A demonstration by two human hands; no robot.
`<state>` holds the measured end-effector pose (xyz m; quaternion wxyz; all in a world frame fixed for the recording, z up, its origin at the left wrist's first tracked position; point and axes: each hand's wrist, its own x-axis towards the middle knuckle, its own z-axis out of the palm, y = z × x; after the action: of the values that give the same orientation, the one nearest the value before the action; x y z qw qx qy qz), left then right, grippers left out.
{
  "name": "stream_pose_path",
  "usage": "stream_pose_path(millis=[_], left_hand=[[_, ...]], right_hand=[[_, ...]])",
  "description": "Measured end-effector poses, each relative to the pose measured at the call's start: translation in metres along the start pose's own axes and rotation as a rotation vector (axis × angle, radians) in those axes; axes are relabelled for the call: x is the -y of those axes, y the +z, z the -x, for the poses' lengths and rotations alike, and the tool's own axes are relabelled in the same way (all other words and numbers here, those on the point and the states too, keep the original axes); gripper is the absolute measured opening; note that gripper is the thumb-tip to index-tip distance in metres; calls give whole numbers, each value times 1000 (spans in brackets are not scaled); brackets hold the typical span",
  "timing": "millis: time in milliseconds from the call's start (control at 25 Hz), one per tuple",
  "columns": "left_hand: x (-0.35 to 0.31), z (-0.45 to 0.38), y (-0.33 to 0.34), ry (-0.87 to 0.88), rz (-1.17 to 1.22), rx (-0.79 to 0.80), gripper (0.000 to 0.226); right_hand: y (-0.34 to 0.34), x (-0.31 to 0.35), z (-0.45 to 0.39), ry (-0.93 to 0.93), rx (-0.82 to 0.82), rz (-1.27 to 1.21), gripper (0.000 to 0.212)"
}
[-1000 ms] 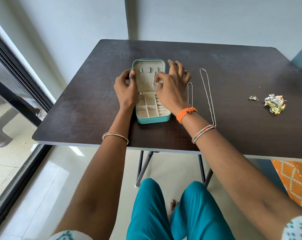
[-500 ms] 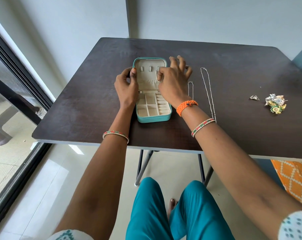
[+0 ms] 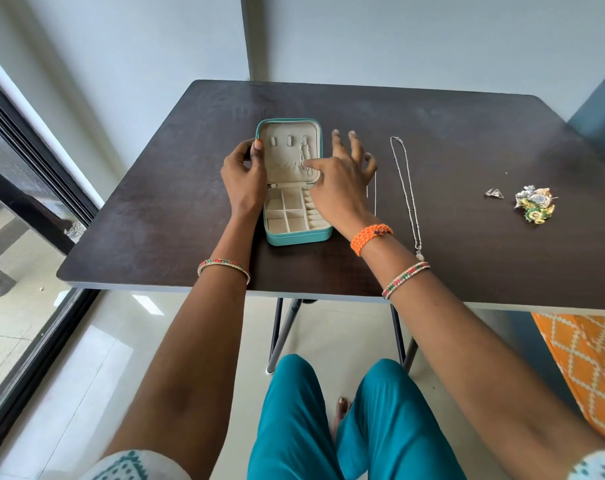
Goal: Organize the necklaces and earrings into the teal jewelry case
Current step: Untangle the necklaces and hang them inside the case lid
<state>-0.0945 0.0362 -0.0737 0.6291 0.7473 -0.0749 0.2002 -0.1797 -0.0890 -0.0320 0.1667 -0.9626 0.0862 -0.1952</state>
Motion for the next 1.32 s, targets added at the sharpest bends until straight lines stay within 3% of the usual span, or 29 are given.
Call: stream_pose_path(millis=[200, 400, 560, 640, 840, 1080, 1200, 1320], left_hand=[[0, 0, -2, -64, -30, 74, 29], [2, -1, -1, -105, -107, 112, 34], [2, -2, 0, -119, -126, 132, 42], [-1, -1, -1, -120, -114, 138, 36], [-5, -1, 2, -127, -99, 130, 24], [-8, 1, 0, -107, -50, 142, 36], [-12, 4, 0, -86, -61, 173, 49], [-13, 16, -9, -7, -225, 94, 52]], right_hand=[[-20, -37, -1, 106, -215, -189, 38], [-30, -120, -24, 311, -99, -75, 26], [-29, -125, -54, 209, 64, 132, 22], [-24, -117, -63, 158, 115, 188, 19], [-14, -111, -72, 116, 112, 207, 6], [-4, -108, -58, -21, 92, 436, 20], [-17, -109, -47, 82, 46, 275, 23], [-50, -105, -37, 171, 50, -175, 17]])
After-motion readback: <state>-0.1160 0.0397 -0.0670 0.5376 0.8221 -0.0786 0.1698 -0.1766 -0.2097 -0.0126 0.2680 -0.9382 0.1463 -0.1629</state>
